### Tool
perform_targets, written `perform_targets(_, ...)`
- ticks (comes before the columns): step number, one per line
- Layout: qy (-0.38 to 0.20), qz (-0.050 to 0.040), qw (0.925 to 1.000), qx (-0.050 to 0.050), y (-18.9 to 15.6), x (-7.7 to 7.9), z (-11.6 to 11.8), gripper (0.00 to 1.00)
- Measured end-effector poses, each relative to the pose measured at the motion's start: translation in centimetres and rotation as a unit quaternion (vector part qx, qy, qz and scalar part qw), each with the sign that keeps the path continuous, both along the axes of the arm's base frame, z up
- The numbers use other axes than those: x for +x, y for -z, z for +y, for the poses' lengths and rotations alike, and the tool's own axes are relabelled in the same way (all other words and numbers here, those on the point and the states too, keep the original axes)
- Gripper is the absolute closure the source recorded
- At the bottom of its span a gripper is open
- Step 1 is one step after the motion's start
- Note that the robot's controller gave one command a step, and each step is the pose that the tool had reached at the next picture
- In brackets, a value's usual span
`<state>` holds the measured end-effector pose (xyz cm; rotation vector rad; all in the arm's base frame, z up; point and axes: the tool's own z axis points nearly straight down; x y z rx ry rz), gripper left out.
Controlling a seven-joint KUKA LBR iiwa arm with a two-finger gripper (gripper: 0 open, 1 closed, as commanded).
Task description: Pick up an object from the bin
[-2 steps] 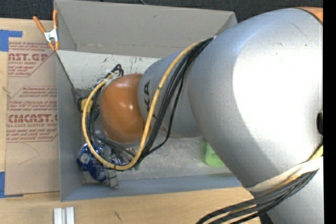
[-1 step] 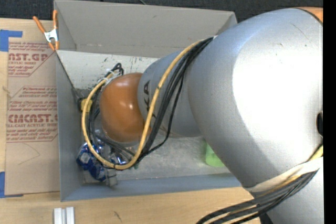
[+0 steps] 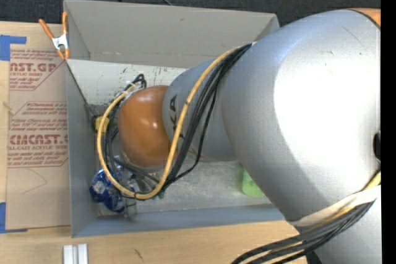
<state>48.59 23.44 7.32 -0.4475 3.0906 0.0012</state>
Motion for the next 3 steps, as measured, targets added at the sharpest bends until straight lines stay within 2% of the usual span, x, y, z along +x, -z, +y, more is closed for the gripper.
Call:
perform_targets(1,0.0,0.007,1.0,-0.001,-4.8,0.1,0.1,1.0)
perform_targets(2,-0.001,0.0086,1.0,-0.001,-4.8,0.1,0.1,1.0)
perform_targets(3,-0.001,0.0077,1.0,-0.001,-7.0,0.2,0.2,1.0)
